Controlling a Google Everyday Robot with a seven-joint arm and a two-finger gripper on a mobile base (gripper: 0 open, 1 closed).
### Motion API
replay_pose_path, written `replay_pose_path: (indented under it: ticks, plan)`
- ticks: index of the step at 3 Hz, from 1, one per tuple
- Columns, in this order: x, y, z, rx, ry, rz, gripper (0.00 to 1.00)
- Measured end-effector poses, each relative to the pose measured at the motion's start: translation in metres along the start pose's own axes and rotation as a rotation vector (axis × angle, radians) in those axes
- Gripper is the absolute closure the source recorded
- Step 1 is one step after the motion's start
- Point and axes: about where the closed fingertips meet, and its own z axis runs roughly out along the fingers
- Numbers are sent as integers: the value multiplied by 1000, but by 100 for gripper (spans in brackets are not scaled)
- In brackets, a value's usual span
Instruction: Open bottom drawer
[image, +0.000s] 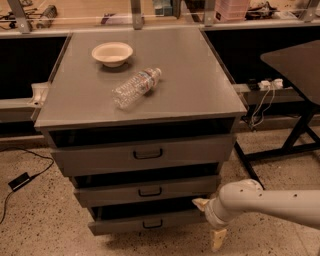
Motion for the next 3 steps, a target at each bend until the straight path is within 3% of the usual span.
replay_pose_path:
  ticks: [1, 2, 3]
  plan:
    - [19, 1, 12, 6, -14, 32, 0]
    - [19, 1, 14, 2, -63, 34, 0]
    - [7, -5, 40, -19, -198, 15, 0]
